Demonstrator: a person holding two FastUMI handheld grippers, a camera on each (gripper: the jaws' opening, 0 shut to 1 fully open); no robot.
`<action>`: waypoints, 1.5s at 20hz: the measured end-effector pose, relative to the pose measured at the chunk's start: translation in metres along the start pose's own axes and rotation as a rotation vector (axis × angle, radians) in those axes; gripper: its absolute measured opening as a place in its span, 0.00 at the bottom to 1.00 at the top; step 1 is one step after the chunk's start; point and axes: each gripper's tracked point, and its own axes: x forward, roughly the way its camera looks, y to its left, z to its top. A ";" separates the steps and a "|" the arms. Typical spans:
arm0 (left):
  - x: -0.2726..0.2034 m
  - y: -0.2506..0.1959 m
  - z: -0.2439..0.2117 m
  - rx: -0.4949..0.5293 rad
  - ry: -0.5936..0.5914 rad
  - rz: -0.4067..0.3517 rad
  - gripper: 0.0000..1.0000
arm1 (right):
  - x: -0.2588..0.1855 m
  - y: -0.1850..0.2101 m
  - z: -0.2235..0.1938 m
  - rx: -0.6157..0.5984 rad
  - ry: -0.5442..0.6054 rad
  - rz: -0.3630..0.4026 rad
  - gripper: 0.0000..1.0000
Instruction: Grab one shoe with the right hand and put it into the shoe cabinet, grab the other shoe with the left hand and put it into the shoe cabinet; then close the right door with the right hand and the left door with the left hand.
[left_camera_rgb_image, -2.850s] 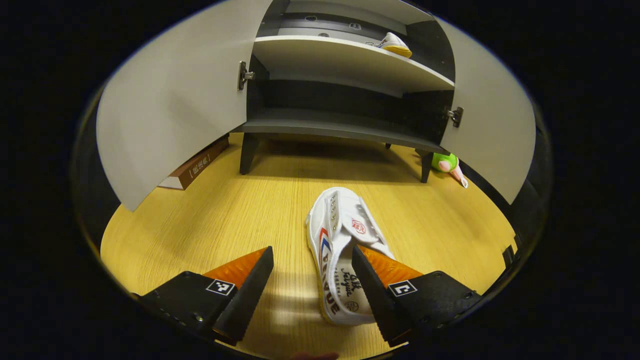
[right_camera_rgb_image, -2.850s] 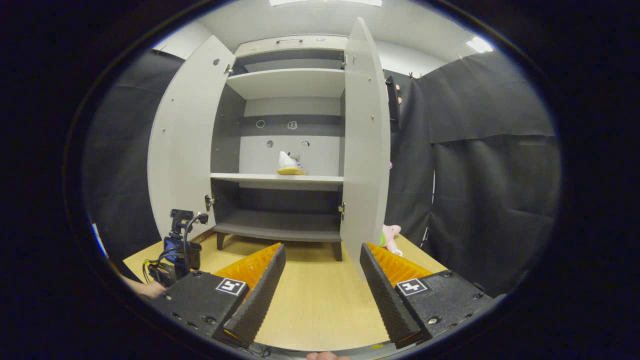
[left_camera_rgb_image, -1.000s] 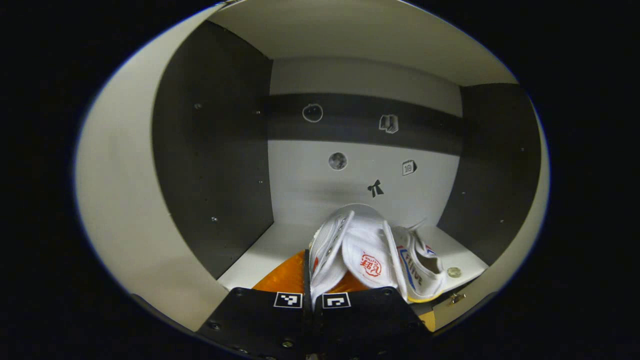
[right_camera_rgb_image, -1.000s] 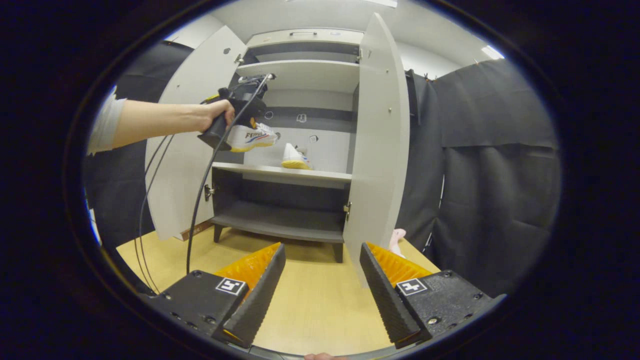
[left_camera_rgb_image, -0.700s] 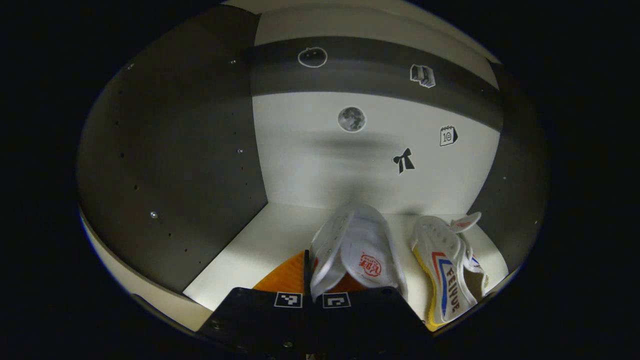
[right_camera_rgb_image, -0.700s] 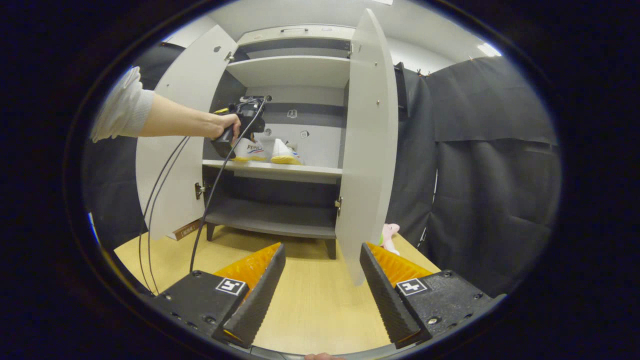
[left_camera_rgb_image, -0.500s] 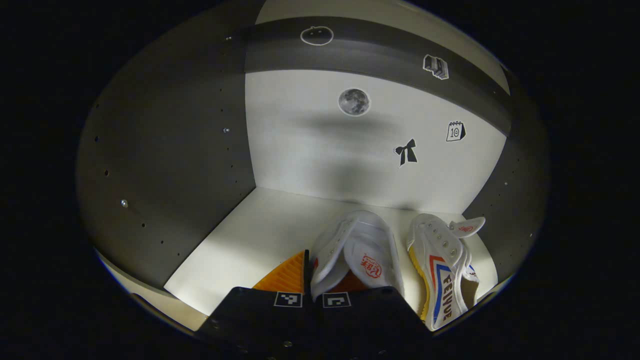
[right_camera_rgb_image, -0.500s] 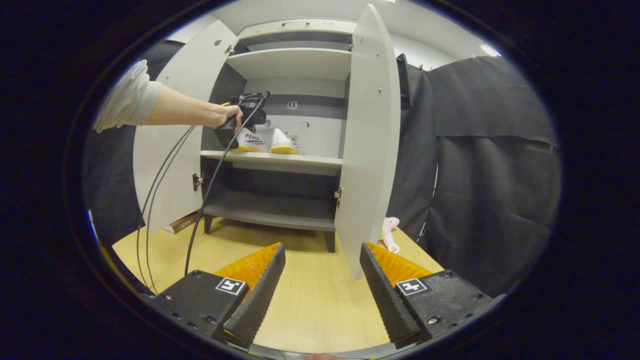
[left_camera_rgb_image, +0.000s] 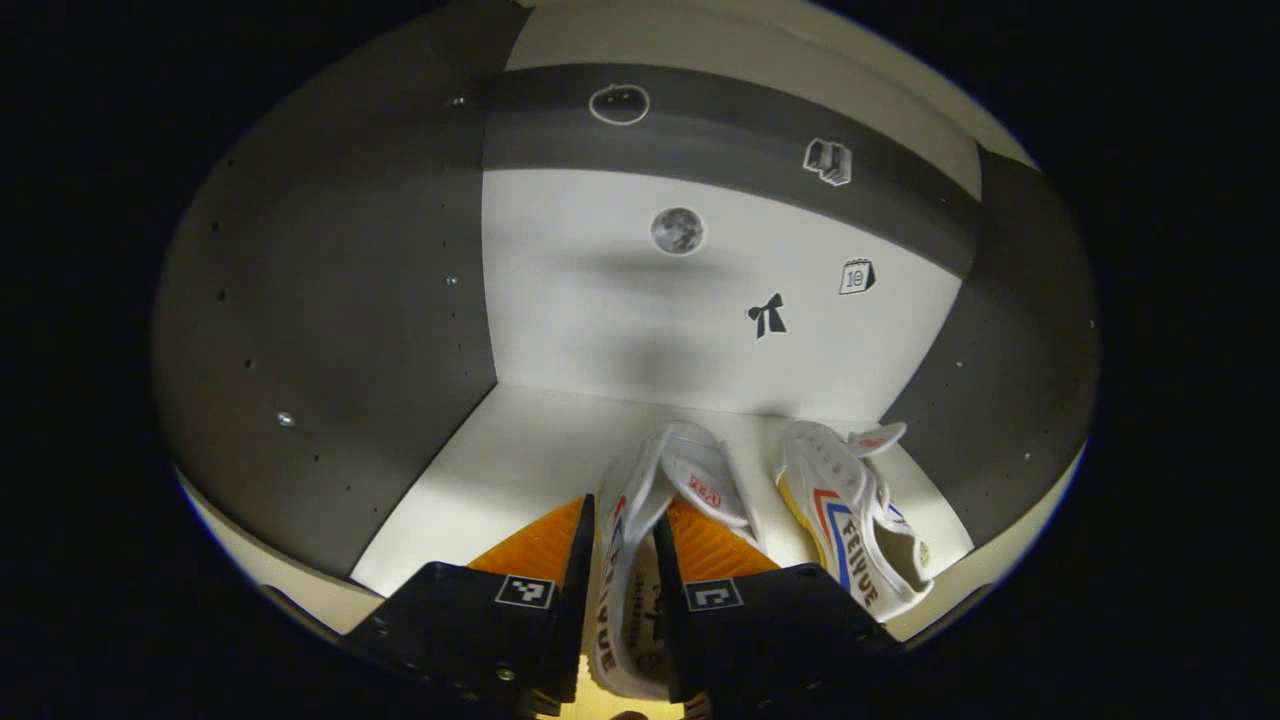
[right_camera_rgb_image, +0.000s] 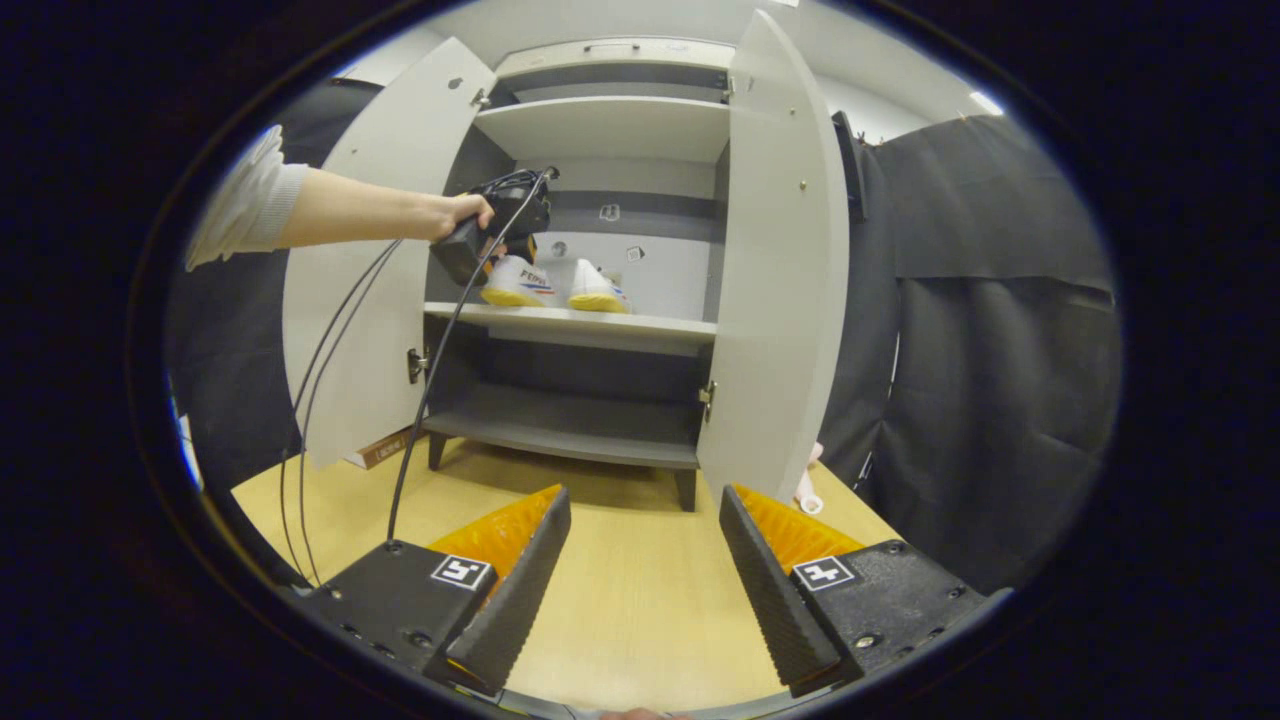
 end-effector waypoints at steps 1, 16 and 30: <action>-0.013 -0.001 0.003 0.018 -0.028 -0.007 0.35 | -0.001 0.002 0.002 0.001 -0.005 0.009 0.95; -0.239 0.020 -0.064 0.083 -0.522 -0.001 0.76 | -0.025 -0.008 0.038 0.022 -0.086 0.050 0.95; -0.326 0.002 -0.270 0.144 -0.597 0.062 0.89 | -0.064 -0.017 0.039 0.060 -0.083 0.023 0.99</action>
